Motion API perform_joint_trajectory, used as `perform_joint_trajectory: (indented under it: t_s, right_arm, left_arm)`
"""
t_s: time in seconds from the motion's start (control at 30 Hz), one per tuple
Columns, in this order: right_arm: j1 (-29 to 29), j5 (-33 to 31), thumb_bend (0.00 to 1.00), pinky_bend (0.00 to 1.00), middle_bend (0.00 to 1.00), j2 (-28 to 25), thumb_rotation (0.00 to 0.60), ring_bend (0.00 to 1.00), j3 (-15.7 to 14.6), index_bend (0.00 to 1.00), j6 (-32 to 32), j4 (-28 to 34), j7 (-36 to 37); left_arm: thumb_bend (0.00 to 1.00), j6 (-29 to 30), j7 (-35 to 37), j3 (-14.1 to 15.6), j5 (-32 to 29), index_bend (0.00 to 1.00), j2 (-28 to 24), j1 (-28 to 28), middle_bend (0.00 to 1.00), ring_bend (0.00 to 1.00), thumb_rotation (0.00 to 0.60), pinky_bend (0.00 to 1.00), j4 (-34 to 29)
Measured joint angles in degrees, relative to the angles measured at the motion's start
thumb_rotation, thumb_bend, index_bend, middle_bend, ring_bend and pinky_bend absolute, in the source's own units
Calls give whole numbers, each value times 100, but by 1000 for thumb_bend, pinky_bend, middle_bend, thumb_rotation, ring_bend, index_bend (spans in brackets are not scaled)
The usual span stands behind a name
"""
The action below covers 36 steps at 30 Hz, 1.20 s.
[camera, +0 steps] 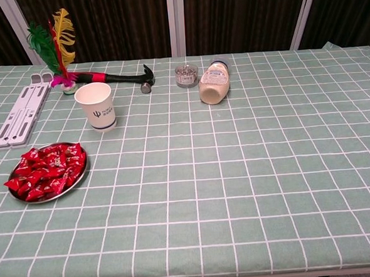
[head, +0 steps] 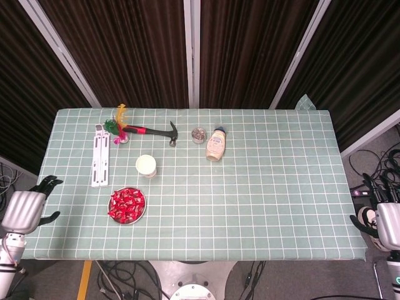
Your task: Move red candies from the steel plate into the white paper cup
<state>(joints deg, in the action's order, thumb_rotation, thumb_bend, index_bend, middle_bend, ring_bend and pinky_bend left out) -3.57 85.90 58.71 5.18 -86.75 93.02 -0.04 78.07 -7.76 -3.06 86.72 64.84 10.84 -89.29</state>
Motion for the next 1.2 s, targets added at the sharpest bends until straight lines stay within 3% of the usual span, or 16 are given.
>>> perform_joint_trajectory:
  t_s: [0.1, 0.3, 0.57, 0.8, 1.2]
  right_arm:
    - [-2, 28, 101, 203, 206, -6, 600, 63, -19, 59, 6, 21, -24]
    - [-1, 39, 101, 203, 206, -55, 600, 63, -11, 59, -21, 94, -94]
    - [36, 33, 101, 203, 206, -83, 600, 63, -41, 59, -41, 156, -154]
    - [6, -12, 101, 203, 206, -50, 600, 63, -50, 59, 51, 147, -154]
    - [-32, -99, 101, 203, 206, -19, 600, 63, -51, 59, 167, 119, -155]
  left_arm:
    - [161, -291, 74, 17, 211, 360, 107, 259, 356, 554, 600, 1000, 114]
    - [161, -1065, 223, 95, 522, 361, 502, 897, 379, 678, 600, 1000, 342]
    - [160, -1683, 93, 188, 720, 359, 1072, 1469, 379, 633, 600, 1000, 559]
    - [161, -2212, -117, 256, 449, 359, 1357, 1700, 379, 634, 600, 1000, 733]
    - [160, -2487, -941, 305, 20, 365, 1684, 1866, 379, 634, 600, 1000, 904]
